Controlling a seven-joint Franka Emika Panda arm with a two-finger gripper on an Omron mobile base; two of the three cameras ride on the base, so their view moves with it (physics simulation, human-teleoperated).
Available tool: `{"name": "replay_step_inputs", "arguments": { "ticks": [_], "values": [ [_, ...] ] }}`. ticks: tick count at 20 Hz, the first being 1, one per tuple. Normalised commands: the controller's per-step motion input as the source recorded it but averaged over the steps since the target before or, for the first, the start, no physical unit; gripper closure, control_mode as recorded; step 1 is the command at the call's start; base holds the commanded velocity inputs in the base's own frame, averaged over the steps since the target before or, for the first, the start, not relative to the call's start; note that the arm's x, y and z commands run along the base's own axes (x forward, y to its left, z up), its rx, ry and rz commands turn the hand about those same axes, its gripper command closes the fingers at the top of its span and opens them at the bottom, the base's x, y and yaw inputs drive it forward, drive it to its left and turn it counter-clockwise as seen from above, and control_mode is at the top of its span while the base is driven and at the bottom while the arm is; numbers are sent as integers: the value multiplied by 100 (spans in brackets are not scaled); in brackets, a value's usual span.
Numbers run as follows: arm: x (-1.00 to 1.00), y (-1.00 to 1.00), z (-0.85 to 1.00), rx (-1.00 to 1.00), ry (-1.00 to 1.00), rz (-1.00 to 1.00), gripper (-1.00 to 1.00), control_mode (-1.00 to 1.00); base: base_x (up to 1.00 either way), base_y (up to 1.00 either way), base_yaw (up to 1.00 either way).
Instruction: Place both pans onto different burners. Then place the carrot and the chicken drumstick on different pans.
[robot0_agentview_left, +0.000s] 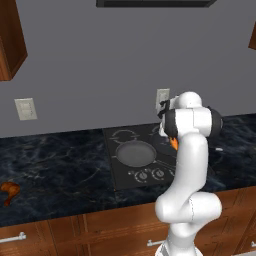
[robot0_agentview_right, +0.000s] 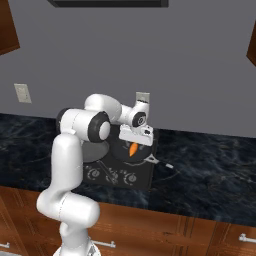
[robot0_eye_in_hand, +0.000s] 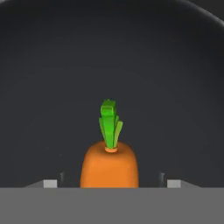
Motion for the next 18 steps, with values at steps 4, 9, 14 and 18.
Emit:
{"name": "replay_step_inputs", "arguments": {
  "ticks": [4, 9, 14, 18],
  "values": [
    [0, 0, 1, 0, 0, 0, -100, -100, 0, 0, 0],
    [-16, 4, 29, 0, -10, 3, -100, -100, 0, 0, 0],
    [-40, 19, 41, 0, -5, 3, -100, -100, 0, 0, 0],
    [-33, 38, 39, 0, -2, 0, -100, -100, 0, 0, 0]
  ]
}}
